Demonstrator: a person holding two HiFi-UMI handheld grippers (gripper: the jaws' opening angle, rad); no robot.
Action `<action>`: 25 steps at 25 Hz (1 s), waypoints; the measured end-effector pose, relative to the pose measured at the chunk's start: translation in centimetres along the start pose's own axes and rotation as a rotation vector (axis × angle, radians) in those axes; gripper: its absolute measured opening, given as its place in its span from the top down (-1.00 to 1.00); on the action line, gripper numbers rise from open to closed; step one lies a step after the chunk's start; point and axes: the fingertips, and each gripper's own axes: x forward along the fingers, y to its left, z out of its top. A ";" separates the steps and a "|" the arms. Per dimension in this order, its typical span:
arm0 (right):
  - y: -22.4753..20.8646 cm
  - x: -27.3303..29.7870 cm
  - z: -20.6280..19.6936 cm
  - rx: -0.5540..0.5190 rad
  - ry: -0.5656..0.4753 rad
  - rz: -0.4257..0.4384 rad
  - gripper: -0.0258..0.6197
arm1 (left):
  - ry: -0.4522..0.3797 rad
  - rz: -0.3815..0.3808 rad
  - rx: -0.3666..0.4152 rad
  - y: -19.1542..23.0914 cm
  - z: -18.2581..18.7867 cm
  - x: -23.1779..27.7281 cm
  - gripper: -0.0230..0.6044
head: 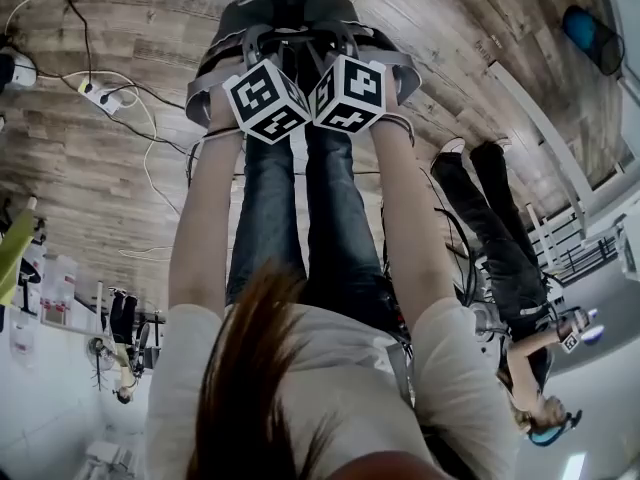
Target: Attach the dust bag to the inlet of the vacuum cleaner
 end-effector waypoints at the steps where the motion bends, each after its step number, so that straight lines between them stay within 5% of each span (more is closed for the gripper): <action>1: -0.1 0.0 0.0 0.000 0.000 0.002 0.81 | 0.000 0.004 0.000 0.0 0.0 0.0 0.70; 25: -1.9 0.9 0.2 0.044 -0.004 -0.008 0.78 | -0.023 0.033 -0.017 1.8 0.5 0.7 0.69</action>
